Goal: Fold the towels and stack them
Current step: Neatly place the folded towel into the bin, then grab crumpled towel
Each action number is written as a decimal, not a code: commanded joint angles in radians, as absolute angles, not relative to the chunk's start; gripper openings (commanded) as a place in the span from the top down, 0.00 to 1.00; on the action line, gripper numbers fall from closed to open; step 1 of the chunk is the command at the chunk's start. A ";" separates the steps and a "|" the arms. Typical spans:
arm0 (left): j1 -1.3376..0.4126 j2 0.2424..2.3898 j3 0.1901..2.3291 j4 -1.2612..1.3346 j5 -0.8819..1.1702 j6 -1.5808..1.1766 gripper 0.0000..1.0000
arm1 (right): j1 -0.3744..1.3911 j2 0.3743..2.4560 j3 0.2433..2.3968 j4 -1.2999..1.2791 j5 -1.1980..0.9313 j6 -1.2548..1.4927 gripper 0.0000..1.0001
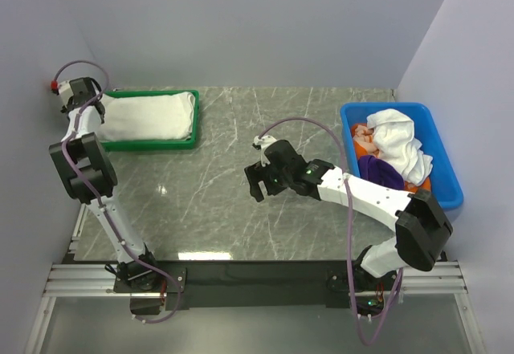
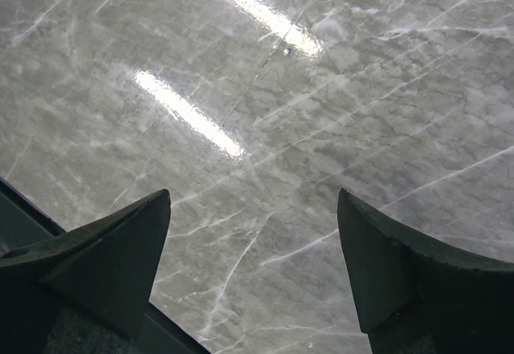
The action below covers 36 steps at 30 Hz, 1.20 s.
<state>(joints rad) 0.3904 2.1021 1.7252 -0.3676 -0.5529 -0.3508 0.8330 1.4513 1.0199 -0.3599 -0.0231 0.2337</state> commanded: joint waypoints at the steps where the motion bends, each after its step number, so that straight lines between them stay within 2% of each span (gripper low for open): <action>1: 0.405 2.112 1.770 -0.423 -0.502 -0.414 0.87 | 0.825 1.398 1.017 -0.344 -0.002 0.230 0.10; 2: 0.405 2.085 1.761 -0.417 -0.477 -0.426 0.86 | 0.824 1.394 1.020 -0.347 0.018 0.230 0.10; 3: 0.403 2.068 1.753 -0.419 -0.436 -0.436 0.78 | 0.822 1.391 1.025 -0.348 0.026 0.230 0.09; 5: 0.399 2.010 1.752 -0.449 -0.378 -0.474 0.69 | 0.818 1.375 1.045 -0.364 0.067 0.224 0.09; 6: 0.388 1.988 1.743 -0.452 -0.352 -0.482 0.60 | 0.813 1.368 1.051 -0.368 0.087 0.221 0.09; 11: 0.339 1.823 1.695 -0.475 -0.229 -0.529 0.38 | 0.763 1.319 1.123 -0.436 0.267 0.193 0.09; 12: 0.327 1.763 1.668 -0.469 -0.206 -0.528 0.31 | 0.732 1.316 1.135 -0.463 0.293 0.195 0.08; 17: 0.287 1.559 1.537 -0.457 -0.053 -0.542 0.09 | 0.609 1.287 1.200 -0.572 0.526 0.279 0.05; 18: 0.246 1.524 1.469 -0.427 -0.037 -0.531 0.02 | 0.583 1.276 1.207 -0.631 0.566 0.332 0.02; 23: 0.066 1.318 1.234 -0.361 -0.008 -0.495 0.01 | 0.359 1.243 1.192 -0.776 0.699 0.455 0.00; 26: -0.033 1.228 1.100 -0.350 0.054 -0.462 0.00 | 0.215 1.218 1.135 -0.776 0.654 0.497 0.00; 29: -0.104 1.158 0.984 -0.342 0.072 -0.427 0.01 | 0.147 1.216 1.075 -0.713 0.575 0.515 0.00; 33: -0.156 1.069 0.844 -0.324 0.065 -0.407 0.01 | 0.042 1.268 1.020 -0.640 0.502 0.595 0.08; 36: -0.176 1.051 0.841 -0.341 0.055 -0.402 0.01 | 0.019 1.322 0.985 -0.560 0.511 0.610 0.22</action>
